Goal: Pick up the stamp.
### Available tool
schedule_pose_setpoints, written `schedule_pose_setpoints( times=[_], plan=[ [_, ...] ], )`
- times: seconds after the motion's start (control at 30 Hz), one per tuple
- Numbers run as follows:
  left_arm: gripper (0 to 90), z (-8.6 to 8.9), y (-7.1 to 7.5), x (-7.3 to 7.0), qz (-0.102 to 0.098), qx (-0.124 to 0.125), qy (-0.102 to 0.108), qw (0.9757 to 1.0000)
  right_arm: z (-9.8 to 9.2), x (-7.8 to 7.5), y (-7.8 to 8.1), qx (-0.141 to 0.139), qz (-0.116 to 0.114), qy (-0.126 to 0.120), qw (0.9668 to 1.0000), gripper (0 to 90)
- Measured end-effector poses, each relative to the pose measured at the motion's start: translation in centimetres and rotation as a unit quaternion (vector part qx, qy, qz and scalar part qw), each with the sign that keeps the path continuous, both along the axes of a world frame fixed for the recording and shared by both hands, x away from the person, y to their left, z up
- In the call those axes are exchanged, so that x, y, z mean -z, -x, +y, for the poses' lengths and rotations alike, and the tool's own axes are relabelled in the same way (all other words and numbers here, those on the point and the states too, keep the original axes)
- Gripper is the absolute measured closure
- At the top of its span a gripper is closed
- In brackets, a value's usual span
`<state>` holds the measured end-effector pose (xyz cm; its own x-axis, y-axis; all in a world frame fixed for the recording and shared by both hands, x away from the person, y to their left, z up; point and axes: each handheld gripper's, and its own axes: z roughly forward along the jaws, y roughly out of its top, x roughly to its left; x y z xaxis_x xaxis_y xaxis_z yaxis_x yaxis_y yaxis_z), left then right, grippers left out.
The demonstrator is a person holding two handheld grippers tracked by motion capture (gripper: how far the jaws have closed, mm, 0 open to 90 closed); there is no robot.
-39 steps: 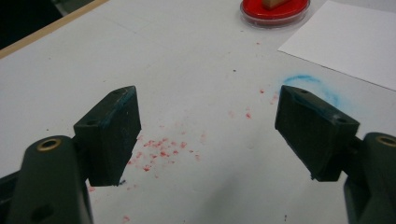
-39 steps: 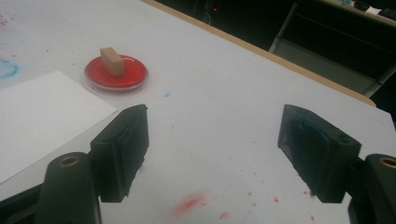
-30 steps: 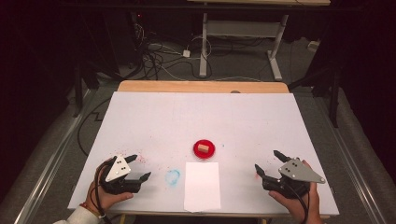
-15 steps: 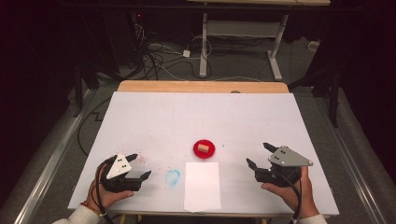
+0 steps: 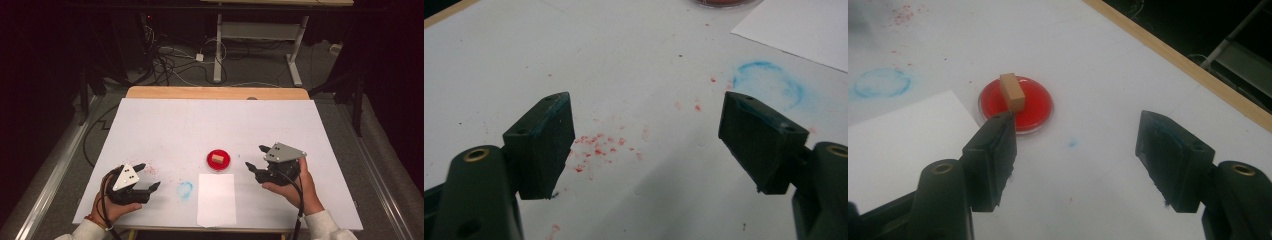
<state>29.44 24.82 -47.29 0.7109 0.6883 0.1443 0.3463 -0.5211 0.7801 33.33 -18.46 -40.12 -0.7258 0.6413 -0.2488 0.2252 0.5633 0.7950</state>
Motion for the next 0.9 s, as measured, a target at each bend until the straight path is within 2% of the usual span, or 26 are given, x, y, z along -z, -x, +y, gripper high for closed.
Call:
schedule_pose_setpoints(
  times=[0.2, 0.3, 0.33, 0.43, 0.57, 0.7, 0.8, 0.9],
  plan=[
    [21.6, 0.4, 0.4, -0.1, 0.0, -0.003, 0.007, 1.0, 2.5, 0.0, -1.8, -0.036, 0.023, 0.012, 0.999, 36.9],
    [21.6, 0.3, 0.4, 0.0, -0.001, -0.002, 0.004, 1.0, 4.2, 0.1, -2.8, -0.059, 0.039, 0.039, 0.9967, 39.0],
    [21.5, 0.3, 0.4, 0.0, 0.002, -0.002, 0.003, 1.0, 4.9, 0.2, -3.1, -0.067, 0.044, 0.055, 0.9952, 39.9],
    [21.6, 0.4, 0.5, 0.1, 0.004, -0.001, 0.002, 1.0, 6.3, 0.8, -4.0, -0.081, 0.065, 0.078, 0.9915, 45.2],
    [21.6, 0.5, 0.6, 0.1, 0.004, -0.001, 0.001, 1.0, 7.7, 2.0, -5.7, -0.082, 0.097, 0.103, 0.9865, 52.0],
    [21.7, 0.4, 0.7, 0.1, 0.002, 0.004, -0.002, 1.0, 8.5, 2.7, -6.9, -0.089, 0.111, 0.104, 0.9842, 55.0],
    [21.7, 0.4, 0.7, 0.1, 0.001, 0.005, -0.001, 1.0, 9.2, 3.3, -7.4, -0.096, 0.126, 0.119, 0.9802, 57.0],
    [21.7, 0.4, 0.7, 0.1, 0.002, 0.005, 0.0, 1.0, 9.7, 3.7, -7.6, -0.096, 0.133, 0.124, 0.9787, 59.8]
  ],
)
